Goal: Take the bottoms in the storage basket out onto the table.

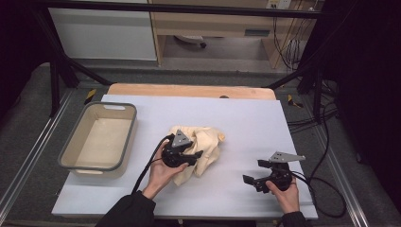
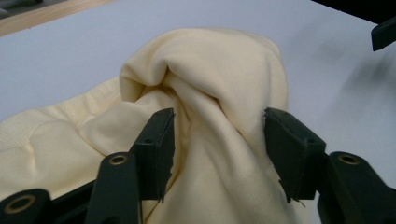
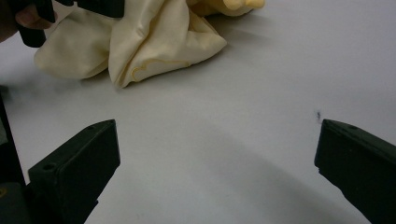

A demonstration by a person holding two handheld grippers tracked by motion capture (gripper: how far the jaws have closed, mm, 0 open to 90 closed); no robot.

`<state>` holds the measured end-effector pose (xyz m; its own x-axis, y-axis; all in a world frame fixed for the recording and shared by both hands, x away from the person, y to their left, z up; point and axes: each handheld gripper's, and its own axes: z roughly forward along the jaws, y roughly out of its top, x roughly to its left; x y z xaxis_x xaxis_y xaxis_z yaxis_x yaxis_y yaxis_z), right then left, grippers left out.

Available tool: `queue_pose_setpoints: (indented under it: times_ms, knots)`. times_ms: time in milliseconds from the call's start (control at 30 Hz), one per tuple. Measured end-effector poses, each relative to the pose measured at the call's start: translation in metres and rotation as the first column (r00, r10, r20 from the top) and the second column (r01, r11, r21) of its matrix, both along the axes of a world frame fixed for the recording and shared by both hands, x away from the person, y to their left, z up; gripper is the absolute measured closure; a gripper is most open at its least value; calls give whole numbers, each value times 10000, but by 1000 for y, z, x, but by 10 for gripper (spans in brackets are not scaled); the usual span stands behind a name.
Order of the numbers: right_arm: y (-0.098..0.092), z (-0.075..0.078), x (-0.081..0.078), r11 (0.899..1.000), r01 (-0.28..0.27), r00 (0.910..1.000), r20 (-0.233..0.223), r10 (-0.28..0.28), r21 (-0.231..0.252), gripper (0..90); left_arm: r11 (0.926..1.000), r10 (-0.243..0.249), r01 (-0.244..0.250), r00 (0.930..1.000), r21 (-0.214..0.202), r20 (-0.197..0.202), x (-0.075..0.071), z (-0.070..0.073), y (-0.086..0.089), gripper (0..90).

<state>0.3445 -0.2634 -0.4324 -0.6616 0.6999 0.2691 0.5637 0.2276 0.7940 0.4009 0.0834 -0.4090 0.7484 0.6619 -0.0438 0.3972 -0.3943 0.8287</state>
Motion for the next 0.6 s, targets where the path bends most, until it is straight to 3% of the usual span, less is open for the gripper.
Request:
queue_pose_setpoints:
  times_ms: [300,467,600]
  knots:
    - [0,0,0,10000,4,10000,44,-4,24,5,9998,-8,12,9998,218,-179,-2,4,7,314]
    - [0,0,0,10000,-3,10000,51,3,21,5,9996,122,-119,9999,264,-87,-5,8,13,181]
    - [0,0,0,10000,7,10000,42,-7,27,6,9994,179,-172,9996,304,-236,-7,10,17,104]
